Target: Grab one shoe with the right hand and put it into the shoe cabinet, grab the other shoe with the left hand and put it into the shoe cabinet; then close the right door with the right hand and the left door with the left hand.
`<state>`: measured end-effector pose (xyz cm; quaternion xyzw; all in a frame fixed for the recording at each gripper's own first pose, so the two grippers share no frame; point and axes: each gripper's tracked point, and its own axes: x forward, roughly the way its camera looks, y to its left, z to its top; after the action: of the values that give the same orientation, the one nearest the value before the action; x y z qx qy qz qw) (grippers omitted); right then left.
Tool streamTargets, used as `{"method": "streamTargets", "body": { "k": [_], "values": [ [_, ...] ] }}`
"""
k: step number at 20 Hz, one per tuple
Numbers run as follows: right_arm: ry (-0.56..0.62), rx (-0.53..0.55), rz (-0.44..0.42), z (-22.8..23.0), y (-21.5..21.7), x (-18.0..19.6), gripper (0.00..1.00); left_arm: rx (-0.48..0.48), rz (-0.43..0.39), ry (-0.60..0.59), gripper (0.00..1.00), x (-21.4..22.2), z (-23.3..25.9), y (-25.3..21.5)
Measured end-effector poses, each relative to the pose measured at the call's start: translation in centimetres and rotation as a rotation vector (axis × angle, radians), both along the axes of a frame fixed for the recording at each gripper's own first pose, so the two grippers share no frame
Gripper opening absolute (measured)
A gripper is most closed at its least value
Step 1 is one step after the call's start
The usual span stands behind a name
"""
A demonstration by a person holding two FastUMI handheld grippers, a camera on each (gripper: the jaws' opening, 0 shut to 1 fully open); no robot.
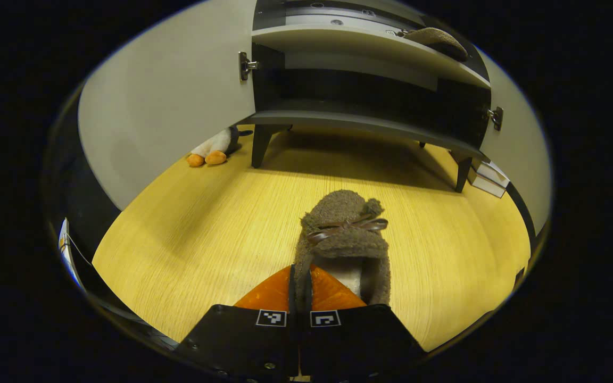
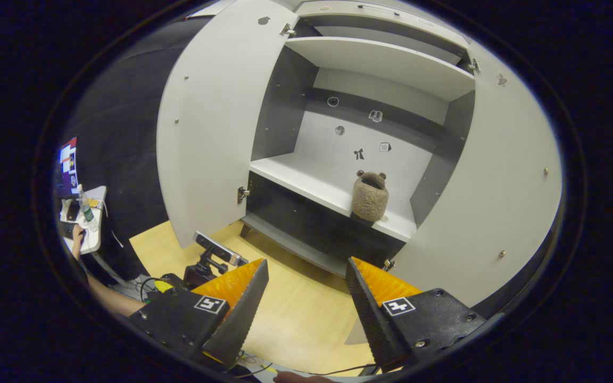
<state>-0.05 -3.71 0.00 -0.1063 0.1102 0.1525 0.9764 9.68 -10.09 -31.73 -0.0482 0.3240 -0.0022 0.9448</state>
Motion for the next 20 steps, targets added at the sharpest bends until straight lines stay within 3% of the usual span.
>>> {"method": "streamTargets", "body": {
  "k": [4, 9, 13, 16, 20],
  "values": [
    [0.008, 0.036, -0.002, 0.0, 0.1, 0.2, 0.92, -0.049, 0.014, -0.017, 0.02, 0.1, 3.7, 0.1],
    [-0.027, 0.063, 0.001, 0.7, -0.2, 0.0, 0.92, -0.082, 0.049, -0.106, 0.02, 1.7, 12.2, 2.0],
    [-0.032, 0.131, 0.021, 1.8, -0.3, -0.7, 0.92, -0.012, 0.079, -0.209, 0.02, 3.8, 20.9, 4.4],
    [-0.082, 0.173, 0.033, 3.8, -0.8, -1.0, 0.96, -0.003, 0.094, -0.249, 0.02, 5.4, 26.8, 5.2],
    [-0.084, 0.247, 0.007, 4.5, -2.1, -1.1, 0.92, 0.005, 0.093, -0.289, 0.02, 8.4, 33.5, 5.1]
  ]
}}
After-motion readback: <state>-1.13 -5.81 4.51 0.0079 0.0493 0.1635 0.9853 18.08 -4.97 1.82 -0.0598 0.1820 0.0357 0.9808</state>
